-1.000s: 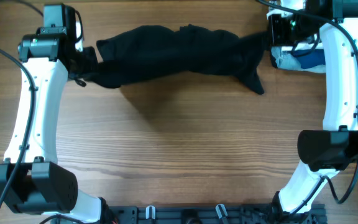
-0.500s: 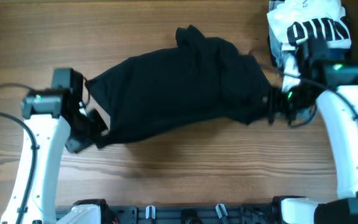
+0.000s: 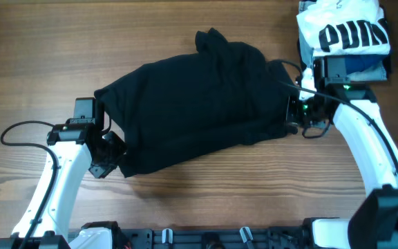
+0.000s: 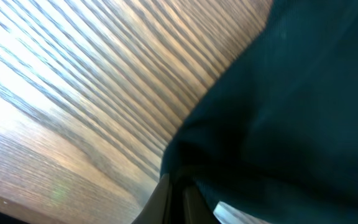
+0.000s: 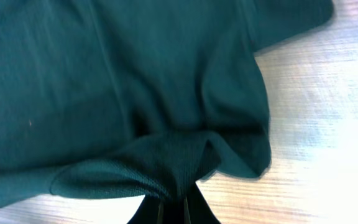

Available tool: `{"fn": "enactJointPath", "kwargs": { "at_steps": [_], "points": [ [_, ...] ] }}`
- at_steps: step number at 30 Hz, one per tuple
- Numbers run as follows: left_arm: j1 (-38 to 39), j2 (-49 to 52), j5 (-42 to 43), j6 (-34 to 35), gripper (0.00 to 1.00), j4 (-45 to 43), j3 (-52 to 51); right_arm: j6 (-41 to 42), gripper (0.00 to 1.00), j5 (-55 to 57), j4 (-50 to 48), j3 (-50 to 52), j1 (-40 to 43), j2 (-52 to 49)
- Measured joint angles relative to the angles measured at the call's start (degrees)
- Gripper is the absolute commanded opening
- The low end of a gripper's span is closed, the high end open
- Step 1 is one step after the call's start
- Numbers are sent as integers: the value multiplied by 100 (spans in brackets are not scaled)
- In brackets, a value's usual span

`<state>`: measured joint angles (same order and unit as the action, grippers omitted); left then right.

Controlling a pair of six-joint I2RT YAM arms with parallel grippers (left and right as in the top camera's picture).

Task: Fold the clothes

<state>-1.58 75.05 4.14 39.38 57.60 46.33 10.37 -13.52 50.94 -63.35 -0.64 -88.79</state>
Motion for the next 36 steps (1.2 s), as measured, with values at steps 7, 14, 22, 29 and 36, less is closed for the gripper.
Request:
{"fn": "enactJointPath", "kwargs": {
  "at_steps": [7, 14, 22, 29, 36],
  "points": [
    [0, 0, -391, 90, 4, -822, -354, -164, 5, -365, -1163, 0, -179, -861],
    [0, 4, -455, 168, 100, -1897, -852, -186, 83, -424, -1480, 0, -210, -872],
    [-15, 13, -492, -671, 100, -2629, -216, -647, 89, -481, -688, -2210, -221, -935],
    [-763, 2149, -184, -1698, 100, -3368, 1414, -1036, 86, -579, -1246, -3700, -710, -1969],
    [-780, 3434, 68, -2184, 80, -3646, 2223, -1266, 73, -553, -1882, -3816, -1169, -2441]
  ]
}}
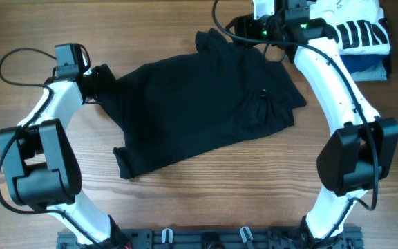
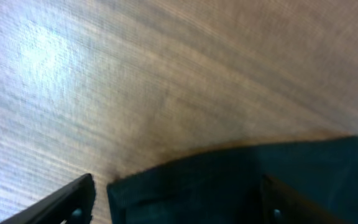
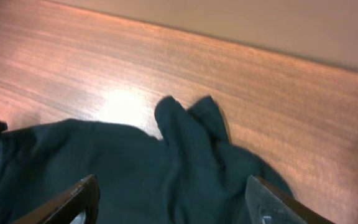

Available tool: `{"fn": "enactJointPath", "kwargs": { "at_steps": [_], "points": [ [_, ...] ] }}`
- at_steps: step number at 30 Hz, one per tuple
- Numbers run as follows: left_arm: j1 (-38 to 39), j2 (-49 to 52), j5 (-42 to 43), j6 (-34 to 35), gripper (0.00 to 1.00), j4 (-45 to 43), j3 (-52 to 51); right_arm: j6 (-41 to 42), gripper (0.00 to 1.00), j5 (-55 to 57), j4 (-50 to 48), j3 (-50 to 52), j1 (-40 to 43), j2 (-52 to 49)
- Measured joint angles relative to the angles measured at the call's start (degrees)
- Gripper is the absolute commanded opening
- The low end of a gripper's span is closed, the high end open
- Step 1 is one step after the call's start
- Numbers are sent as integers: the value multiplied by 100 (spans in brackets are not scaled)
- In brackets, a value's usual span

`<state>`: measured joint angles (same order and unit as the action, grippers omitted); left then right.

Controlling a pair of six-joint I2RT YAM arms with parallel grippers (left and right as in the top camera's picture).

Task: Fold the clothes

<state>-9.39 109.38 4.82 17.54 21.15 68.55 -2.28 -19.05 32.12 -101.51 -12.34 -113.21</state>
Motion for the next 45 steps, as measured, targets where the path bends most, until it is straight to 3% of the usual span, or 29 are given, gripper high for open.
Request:
{"fn": "enactJointPath", "kwargs": {
  "at_steps": [5, 7, 8, 9, 10, 11, 18, 25, 29, 35, 45],
  "points": [
    [70, 321, -4, -85, 66, 114, 52, -4, 71, 2, -518, -44, -11, -304],
    [160, 398, -33, -96, 49, -4, 85, -4, 68, 2, -715, -48, -11, -595],
    [188, 413, -33, -74, 35, -44, 94, -9, 67, 4, -767, -48, -11, -662],
    [212, 455, -37, -72, 27, -105, 105, -22, 66, 7, -911, -48, -11, -761],
    [234, 492, -48, -83, 12, -85, 127, -22, 64, 24, -988, -48, -11, -833],
    [251, 505, -48, -63, 4, -44, 138, -26, 63, 57, -1040, -48, -11, -866],
    [223, 656, -420, -229, 4, -424, 264, -44, 59, 306, -1047, -52, -11, -879],
    [-208, 732, -713, -802, 4, -839, 1458, 48, 59, 369, -1051, -52, -11, -879],
    [173, 734, -713, -868, 4, -522, 1486, 247, 59, 363, -1915, -92, -24, -1250],
    [409, 734, -713, -870, 4, -227, 1486, 544, 39, 341, -2496, -96, -153, -2264],
    [409, 734, -713, -870, 4, -26, 1486, 702, 31, 588, -1961, -98, -358, -2531]
  ]
}}
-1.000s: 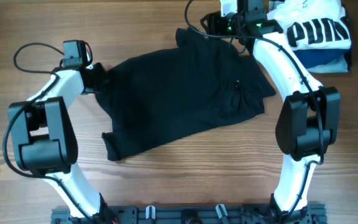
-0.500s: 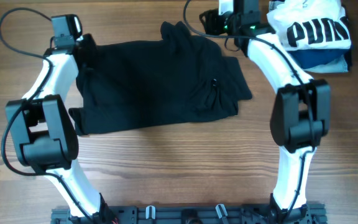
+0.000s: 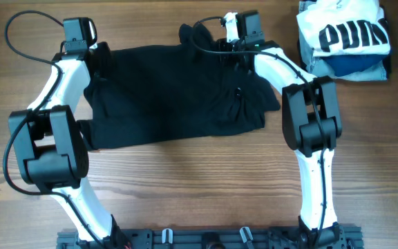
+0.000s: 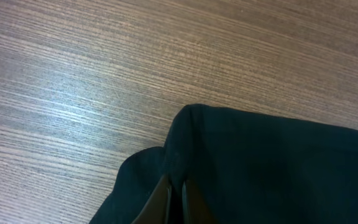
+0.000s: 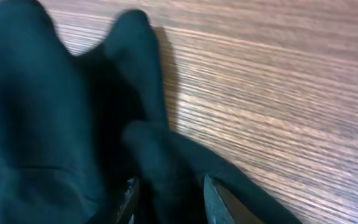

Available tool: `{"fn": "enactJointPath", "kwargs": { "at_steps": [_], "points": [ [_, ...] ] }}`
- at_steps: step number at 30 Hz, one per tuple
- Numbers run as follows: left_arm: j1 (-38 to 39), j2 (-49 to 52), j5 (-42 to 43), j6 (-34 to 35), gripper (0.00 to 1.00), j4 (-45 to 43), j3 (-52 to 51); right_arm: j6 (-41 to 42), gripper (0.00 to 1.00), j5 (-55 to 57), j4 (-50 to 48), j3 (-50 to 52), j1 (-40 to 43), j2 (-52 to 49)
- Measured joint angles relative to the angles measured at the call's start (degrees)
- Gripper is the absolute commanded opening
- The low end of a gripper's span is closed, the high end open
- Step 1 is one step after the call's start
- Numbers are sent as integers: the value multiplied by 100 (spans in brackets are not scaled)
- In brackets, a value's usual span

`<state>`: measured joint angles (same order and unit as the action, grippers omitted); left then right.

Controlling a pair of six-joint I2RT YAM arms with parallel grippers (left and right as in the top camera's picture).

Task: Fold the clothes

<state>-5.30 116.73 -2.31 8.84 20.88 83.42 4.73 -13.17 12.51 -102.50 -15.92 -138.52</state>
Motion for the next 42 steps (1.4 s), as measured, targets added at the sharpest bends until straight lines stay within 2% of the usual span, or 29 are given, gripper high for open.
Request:
{"fn": "enactJointPath", "kwargs": {
  "at_steps": [2, 3, 9, 12, 16, 17, 18, 19, 21, 23, 26, 29, 32, 38, 42],
  "points": [
    [0, 0, -2, 0, 4, 15, 0, 0, 10, 151, -35, 0, 0, -17],
    [0, 0, 0, -2, 4, 15, 0, -13, 4, 258, -48, 0, -2, -17],
    [0, 0, -2, 0, 4, 44, 0, 42, 4, 361, 595, -7, 0, 227],
    [-11, 0, 0, 0, 4, 120, 0, 68, 4, 361, 1491, 2, 0, 1054],
    [-149, 0, 0, -2, 4, 439, 0, 94, 4, 125, 3161, -81, 0, 1974],
    [-195, 0, 0, 0, 4, 529, 0, 107, 6, 28, 3460, -28, 0, 1971],
    [-254, 0, -2, 0, 4, 634, 0, 116, 31, -85, 3816, 240, -9, 1950],
    [-289, 0, -2, -2, 4, 667, 0, 109, 41, -127, 3950, 459, -28, 1947],
    [-350, 0, -2, 0, 4, 719, 0, 26, 47, -181, 4232, 890, -122, 1941],
    [-382, 0, -2, -2, 4, 717, 0, 2, 55, -223, 4175, 940, -177, 1899],
    [-389, 0, 0, -2, 4, 715, 0, -2, 60, -295, 3987, 590, -66, 1895],
    [-411, 0, 0, -2, 4, 715, 0, -48, 60, -332, 3123, -33, 129, 1895],
    [-444, 0, 0, 0, 4, 675, 0, -146, 60, -323, 2428, -55, 87, 1851],
    [-448, 0, 0, 0, 4, 651, 0, -315, 61, -326, 1193, -94, -243, 704],
    [-448, 0, 0, -2, 4, 656, 0, -361, 62, -109, 704, -94, -227, 358]
  ]
}}
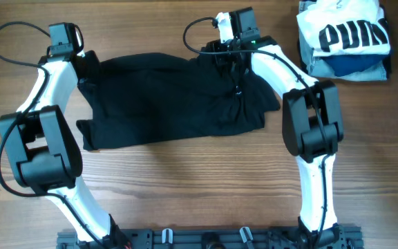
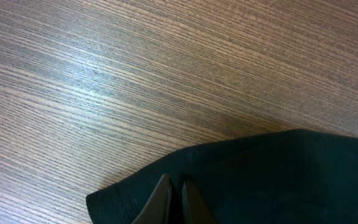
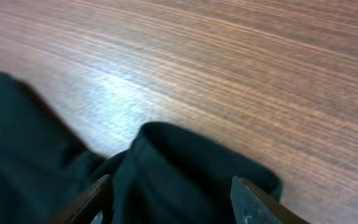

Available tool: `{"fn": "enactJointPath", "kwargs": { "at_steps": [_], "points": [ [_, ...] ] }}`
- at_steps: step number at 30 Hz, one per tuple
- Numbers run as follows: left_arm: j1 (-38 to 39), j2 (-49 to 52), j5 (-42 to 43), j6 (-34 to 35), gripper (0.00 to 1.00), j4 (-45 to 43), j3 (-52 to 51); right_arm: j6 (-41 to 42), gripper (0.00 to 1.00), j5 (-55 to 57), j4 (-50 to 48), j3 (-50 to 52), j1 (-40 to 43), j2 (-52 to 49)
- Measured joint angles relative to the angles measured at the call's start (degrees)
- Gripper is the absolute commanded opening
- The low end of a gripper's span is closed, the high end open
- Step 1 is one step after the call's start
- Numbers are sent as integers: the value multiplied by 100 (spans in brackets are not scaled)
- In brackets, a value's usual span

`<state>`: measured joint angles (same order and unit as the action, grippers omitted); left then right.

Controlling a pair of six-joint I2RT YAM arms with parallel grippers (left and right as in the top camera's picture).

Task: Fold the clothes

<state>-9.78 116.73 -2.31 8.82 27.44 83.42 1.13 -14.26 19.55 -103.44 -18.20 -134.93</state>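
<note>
A black garment [image 1: 164,97] lies spread across the far half of the wooden table. My left gripper [image 1: 85,64] is at its far left corner. In the left wrist view the left gripper [image 2: 174,190] is shut on the dark cloth [image 2: 266,177] just inside the hem. My right gripper [image 1: 228,57] is at the garment's far right corner, where the cloth is bunched. In the right wrist view the right gripper [image 3: 176,199] stands open, its fingers wide apart with a rumpled fold [image 3: 185,165] between them.
A stack of folded clothes, a white printed shirt [image 1: 343,31] on top of a blue one [image 1: 351,68], sits at the far right corner. Cables loop off both wrists. Bare wood [image 1: 185,187] lies in front of the garment.
My left gripper, still shut on the far left corner, has moved left and drawn that corner out. The right gripper's fingers stand wider apart. The lump at the far edge is flatter.
First both grippers were shut on the garment's near ends, with the cloth heaped in the middle. Then both were open at its far corners. Later the left was shut on the far left corner, the right partly open on the bunched far right. Now the garment lies wider and flatter.
</note>
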Motion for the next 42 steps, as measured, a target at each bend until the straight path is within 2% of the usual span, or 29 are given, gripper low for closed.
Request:
{"fn": "enactJointPath", "kwargs": {
  "at_steps": [2, 4, 5, 7, 8, 12, 17, 19, 23, 26, 29, 32, 35, 37, 38, 39, 40, 41, 42],
  "points": [
    [2, 0, 0, 2, 4, 0, 0, -24, 62, 105, -44, 0, 0, -37],
    [0, 0, 0, 0, 4, -2, 0, -39, 56, 138, -96, 0, 0, -116],
    [0, 0, 0, 0, 4, -2, 0, -48, 46, 144, -98, 0, 0, -175],
    [0, 0, 0, 2, 4, -2, 0, -87, 10, 155, -122, 0, 0, -269],
    [0, 0, 0, 0, 4, -2, 0, -81, 4, 166, -118, -2, 2, -269],
    [0, 0, 0, 0, 4, -160, 0, 31, 4, 168, -35, -212, 0, -278],
    [0, 0, 0, 0, 4, -348, 87, 28, 4, 168, 446, -1436, 37, -275],
    [-4, -2, 0, -2, 4, -361, 407, 7, 4, 166, 535, -1858, 90, -269],
    [-66, -205, 4, -2, 4, -328, 870, -90, 4, 195, 1091, -1971, 166, -173],
    [-173, -649, 26, -2, 4, 278, 988, -155, 4, 212, 1993, -1974, 236, 157],
    [-280, -789, 68, -7, 4, 1338, 1040, -170, 4, 184, 3139, -1993, 317, 887],
    [-350, -789, 133, -20, 4, 2096, 1040, -131, 4, 72, 4837, -2116, 330, 1397],
    [-352, -789, 157, -92, 4, 2583, 1032, -116, 4, 37, 5657, -1766, 330, 1394],
    [-352, -787, 166, -129, 4, 2750, 1003, -79, 5, 31, 5796, -1357, 330, 1392],
    [-352, -787, 175, -129, 4, 2756, 957, -52, 5, 28, 5801, -1169, 330, 1392],
    [-352, -782, 175, -131, 12, 2756, 868, -31, 25, 24, 5796, -922, 330, 1388],
    [-352, -776, 175, -131, 38, 2761, 750, 7, 62, 15, 5801, -728, 330, 1388],
    [-354, -730, 162, -166, 57, 2754, 586, 11, 73, 35, 5823, -612, 337, 1388],
    [-374, -675, 122, -201, 74, 2767, 474, -15, 77, 59, 5869, -562, 354, 1388]
  ]
}}
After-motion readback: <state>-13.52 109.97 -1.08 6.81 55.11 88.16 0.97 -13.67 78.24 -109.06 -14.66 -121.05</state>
